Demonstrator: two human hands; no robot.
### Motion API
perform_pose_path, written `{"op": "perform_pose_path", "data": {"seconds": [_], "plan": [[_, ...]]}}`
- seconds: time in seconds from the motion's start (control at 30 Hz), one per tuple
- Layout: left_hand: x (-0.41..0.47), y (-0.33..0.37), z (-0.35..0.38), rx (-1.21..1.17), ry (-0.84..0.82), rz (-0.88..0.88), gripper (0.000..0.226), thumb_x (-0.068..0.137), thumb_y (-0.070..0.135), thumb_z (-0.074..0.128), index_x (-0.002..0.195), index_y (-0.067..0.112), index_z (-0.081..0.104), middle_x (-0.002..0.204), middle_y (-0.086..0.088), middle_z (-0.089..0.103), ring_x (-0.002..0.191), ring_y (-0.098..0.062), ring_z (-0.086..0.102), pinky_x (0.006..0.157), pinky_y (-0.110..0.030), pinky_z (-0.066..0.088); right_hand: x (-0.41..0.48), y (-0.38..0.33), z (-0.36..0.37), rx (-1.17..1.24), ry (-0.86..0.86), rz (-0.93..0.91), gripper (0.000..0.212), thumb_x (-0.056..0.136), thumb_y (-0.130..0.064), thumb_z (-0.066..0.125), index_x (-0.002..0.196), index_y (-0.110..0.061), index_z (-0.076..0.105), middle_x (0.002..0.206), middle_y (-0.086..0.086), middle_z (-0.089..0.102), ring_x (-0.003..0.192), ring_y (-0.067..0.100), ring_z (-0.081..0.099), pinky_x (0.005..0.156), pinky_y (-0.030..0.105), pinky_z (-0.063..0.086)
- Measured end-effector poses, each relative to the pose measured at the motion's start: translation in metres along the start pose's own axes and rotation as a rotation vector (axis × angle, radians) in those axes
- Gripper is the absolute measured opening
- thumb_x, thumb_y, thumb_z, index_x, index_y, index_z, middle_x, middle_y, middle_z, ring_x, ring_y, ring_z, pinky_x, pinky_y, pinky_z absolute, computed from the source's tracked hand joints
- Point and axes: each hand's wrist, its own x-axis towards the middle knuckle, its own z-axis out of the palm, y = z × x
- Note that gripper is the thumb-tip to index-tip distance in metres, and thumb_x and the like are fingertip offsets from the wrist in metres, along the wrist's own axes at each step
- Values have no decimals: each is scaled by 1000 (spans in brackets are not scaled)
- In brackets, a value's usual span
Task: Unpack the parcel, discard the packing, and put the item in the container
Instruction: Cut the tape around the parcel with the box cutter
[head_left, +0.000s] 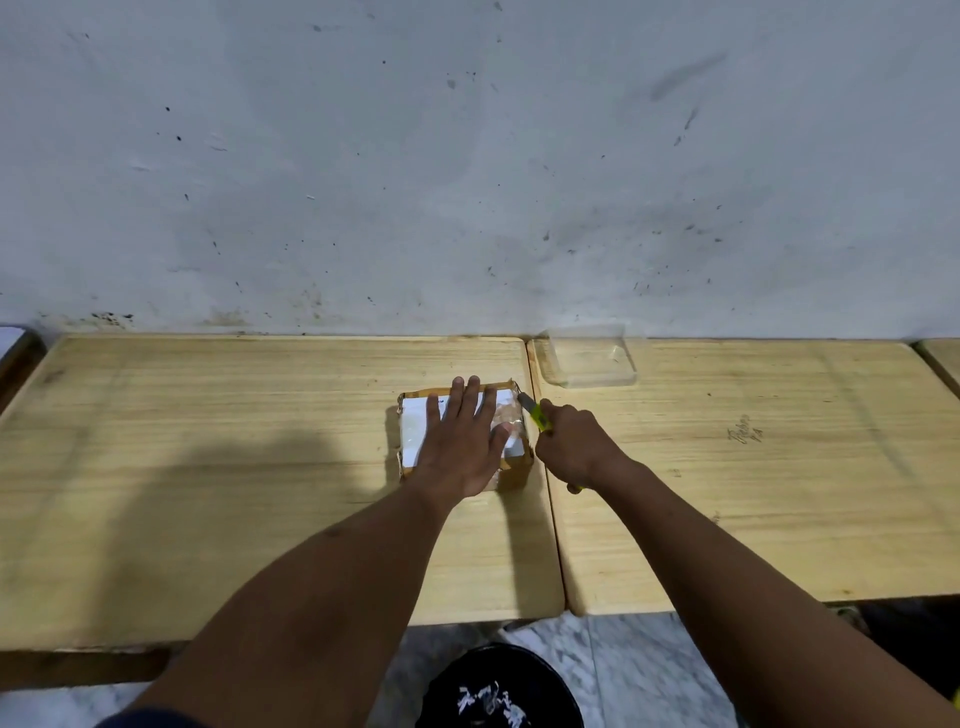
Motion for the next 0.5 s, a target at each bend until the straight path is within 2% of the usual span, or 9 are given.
{"op": "perform_pose_path", "data": {"seconds": [0.07, 0.27, 0.37, 0.5], "plan": [[0, 1, -1, -15, 1, -6, 60, 103, 45, 17, 156, 19, 5, 164, -7, -2, 151, -25, -10, 120, -53, 2, 0, -4, 1, 1, 4, 0, 43, 91, -9, 45, 134, -4, 47, 104, 21, 58, 60, 39, 61, 54, 45, 58], [-1, 1, -3, -21, -14, -11, 61, 103, 47, 15, 156, 19, 4, 164, -6, -3, 150, -25, -12, 120, -52, 0, -2, 8, 3, 112, 14, 14, 61, 91, -6, 40, 152, -14, 34, 95, 15, 57, 57, 33, 59, 48, 36, 54], [0, 2, -2, -8, -16, -11, 61, 103, 47, 15, 156, 19, 4, 164, -7, -3, 150, -25, -11, 120, -53, 0, -5, 4, 3, 82, 18, 2, 54, 91, -8, 42, 146, -11, 42, 95, 17, 58, 57, 31, 57, 49, 35, 53], [1, 3, -1, 9, -14, -21, 61, 103, 48, 14, 156, 18, 5, 164, -7, -2, 150, -26, -10, 120, -53, 1, -4, -7, -1, 3, -27, 1, 36, 90, -11, 48, 124, -3, 54, 82, 8, 54, 58, 22, 51, 62, 40, 53]]}}
